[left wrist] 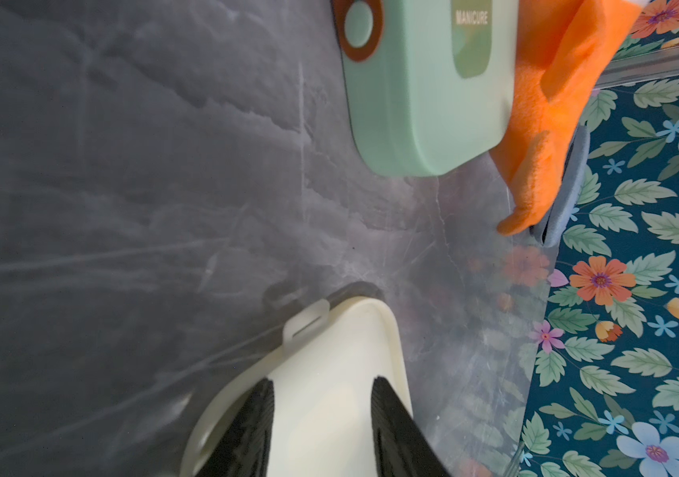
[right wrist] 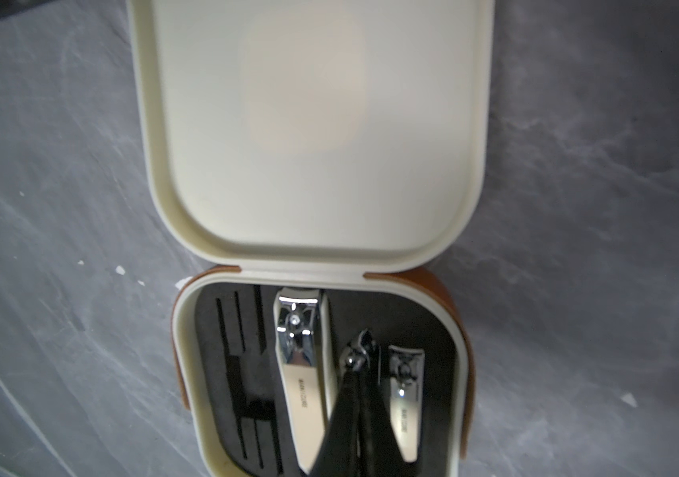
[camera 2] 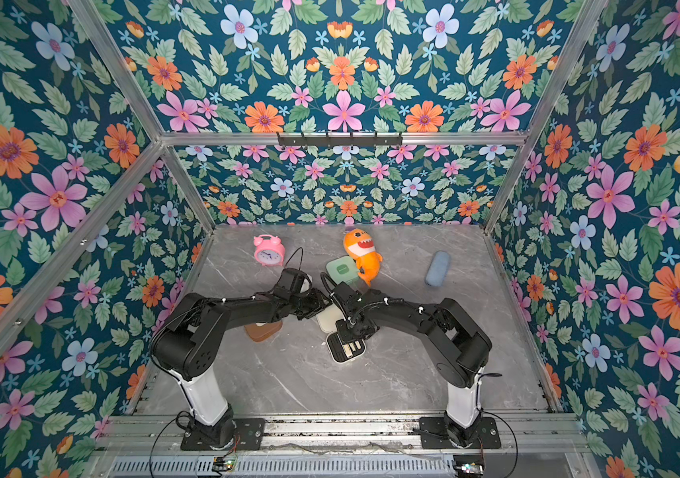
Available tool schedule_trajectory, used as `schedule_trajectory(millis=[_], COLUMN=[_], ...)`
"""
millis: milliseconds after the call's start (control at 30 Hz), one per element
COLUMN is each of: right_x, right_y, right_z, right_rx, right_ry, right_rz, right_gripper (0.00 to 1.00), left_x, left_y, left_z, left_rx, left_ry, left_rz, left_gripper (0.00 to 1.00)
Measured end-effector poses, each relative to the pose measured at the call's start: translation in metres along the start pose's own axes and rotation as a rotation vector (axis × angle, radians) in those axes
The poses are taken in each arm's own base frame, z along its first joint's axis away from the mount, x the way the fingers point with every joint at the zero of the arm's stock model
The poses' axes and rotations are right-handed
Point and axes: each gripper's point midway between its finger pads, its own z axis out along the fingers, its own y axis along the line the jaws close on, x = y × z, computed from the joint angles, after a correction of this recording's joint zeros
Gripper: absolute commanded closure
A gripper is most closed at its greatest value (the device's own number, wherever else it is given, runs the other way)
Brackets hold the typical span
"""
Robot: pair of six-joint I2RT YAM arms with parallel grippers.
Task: Organize nail clipper sets
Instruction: Place the nail clipper in the storage box, then adjust the storage box at the center of the board.
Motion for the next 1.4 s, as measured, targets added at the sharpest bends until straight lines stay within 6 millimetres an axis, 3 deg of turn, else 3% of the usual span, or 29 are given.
schedule_trajectory(millis=[433,600,733,1000,1200,1400], right_x=[0.009,0.011,0.012,0.007,0.004,0.005], right_y=[-0.007,-0.007,-0.007,-0.003,-0.002,-0.005], right_z=[0.006,0.009,0.011,0.013,0.007,-0.017], right_rx=[-0.029,-0.037,-0.046,-0.072,-0.071,-0.027], right_ry=[-0.025,-0.029,-0.03,-0.059,-0.065,-0.031], right_rz=[0.021,0.022,0.024,0.03,0.032,0.037], right_gripper=[1.0,1.0,1.0,1.0,1.0,0.83], left_x=[0.0,-0.012,-0.023,-0.005,0.005,0.007], left_y=[0.0,-0.021,-0.035,0.001,0.007,0.01], left_z=[-0.002,-0.021,-0.039,-0.038,-0.027,-0.024], left_rx=[-0.016,0.018,0.069,0.078,0.126,0.188], left_ry=[0.011,-0.014,-0.046,0.009,0.037,0.026], left_rz=[0.008,0.034,0.059,0.0,-0.018,-0.025], left_gripper=[0.57,0.43,0.39,0.36,0.36,0.35])
